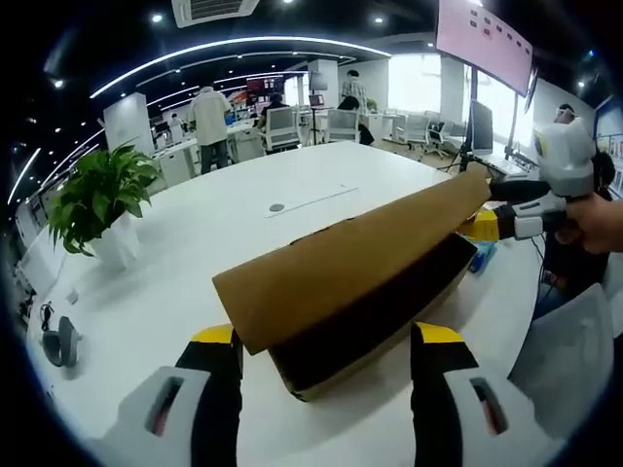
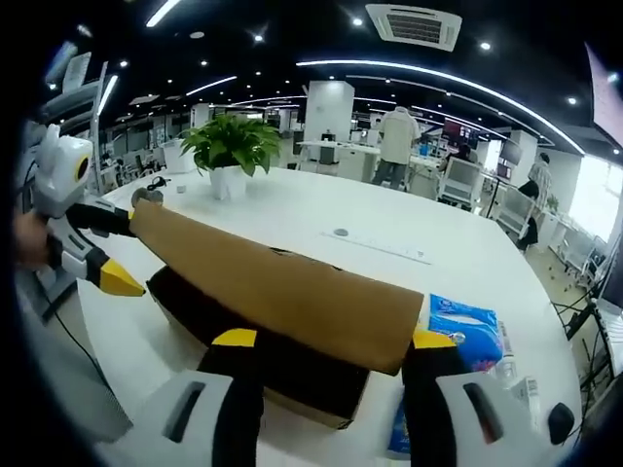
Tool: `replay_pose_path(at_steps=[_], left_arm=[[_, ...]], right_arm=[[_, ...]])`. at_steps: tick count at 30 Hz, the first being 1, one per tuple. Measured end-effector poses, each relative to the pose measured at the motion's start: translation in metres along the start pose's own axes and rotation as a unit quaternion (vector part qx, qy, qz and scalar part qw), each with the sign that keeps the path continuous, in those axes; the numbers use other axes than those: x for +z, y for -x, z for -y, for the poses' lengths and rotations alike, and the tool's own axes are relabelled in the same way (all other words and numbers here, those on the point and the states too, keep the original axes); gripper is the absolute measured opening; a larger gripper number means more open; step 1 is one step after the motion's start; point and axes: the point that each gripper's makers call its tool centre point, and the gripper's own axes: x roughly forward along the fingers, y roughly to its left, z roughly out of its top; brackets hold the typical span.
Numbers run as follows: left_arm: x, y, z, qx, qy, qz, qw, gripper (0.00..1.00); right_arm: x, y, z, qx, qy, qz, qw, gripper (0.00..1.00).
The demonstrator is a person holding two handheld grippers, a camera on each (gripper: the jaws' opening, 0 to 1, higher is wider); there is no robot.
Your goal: Operate the shoe box by opening the lid, removing the specified soft item, and placing it in the target area until the item is outside and the box remains undamaged.
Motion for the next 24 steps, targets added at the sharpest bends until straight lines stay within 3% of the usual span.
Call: replay_pose_path(at_steps=[16, 24], left_arm=[[-0.023, -0.003, 0.009, 0.003, 0.032, -0.022, 0.9992, 0.73], [-0.029, -0.005, 0.006, 0.007, 0.047, -0.021, 0.9986, 0.68]], right_arm=[[-0.023, 0.0, -0.013, 0.018, -0.02, -0.024, 0.9994, 0.65], [-0.032, 0.001, -0.019, 0.029, -0.027, -0.025, 0.9989, 0.7]])
